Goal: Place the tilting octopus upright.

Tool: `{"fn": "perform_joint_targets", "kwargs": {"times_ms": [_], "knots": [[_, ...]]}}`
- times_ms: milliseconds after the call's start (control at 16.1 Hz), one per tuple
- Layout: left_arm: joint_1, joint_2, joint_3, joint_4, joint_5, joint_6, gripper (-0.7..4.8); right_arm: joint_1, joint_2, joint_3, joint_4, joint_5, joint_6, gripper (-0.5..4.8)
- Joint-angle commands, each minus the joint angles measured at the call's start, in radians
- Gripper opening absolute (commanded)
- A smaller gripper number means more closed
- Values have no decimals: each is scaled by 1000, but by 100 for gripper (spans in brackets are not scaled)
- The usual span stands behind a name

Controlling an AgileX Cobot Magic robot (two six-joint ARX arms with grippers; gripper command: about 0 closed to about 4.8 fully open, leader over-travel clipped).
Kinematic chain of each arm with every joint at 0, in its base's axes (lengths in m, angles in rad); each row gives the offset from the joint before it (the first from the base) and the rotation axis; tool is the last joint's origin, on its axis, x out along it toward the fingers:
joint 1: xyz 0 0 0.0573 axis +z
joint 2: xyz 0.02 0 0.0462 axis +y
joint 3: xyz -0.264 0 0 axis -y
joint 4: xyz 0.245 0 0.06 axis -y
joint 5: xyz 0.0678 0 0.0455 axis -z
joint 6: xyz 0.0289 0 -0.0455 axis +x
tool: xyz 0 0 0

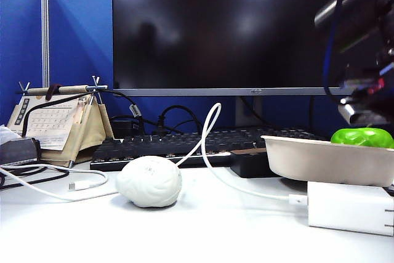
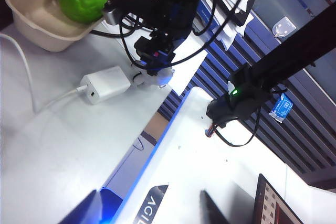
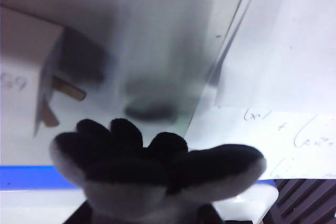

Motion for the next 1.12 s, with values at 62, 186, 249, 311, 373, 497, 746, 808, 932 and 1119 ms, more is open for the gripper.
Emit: {"fn": "perform_joint_targets", "kwargs": {"times_ms": [62, 186, 249, 311, 373, 497, 746, 808, 932, 1119], "knots": [[0, -1, 1, 3, 7, 5, 246, 0, 12, 2, 2, 4, 3, 220], [0, -1, 1, 2, 7, 5, 246, 0, 20, -5, 17, 4, 3, 221], [0, -1, 1, 2, 7, 5, 246, 0, 28, -11, 29, 3, 3, 241], [0, -1, 1, 1, 7, 5, 246, 0, 30, -11, 29, 4, 3, 265], [0, -1, 1, 0, 7, 5, 246, 0, 31, -11, 32, 5, 3, 281], [0, -1, 1, 0, 7, 5, 246, 0, 31, -11, 52, 31, 0, 284], [0, -1, 1, 0, 7, 5, 246, 0, 31, -12, 80, 30, -1, 284], [0, -1, 1, 0, 7, 5, 246, 0, 31, -12, 85, 30, -1, 284], [0, -1, 1, 0, 7, 5, 246, 0, 31, -11, 111, 34, -2, 306], [0, -1, 1, 0, 7, 5, 246, 0, 29, -7, 134, 74, -2, 437]]}}
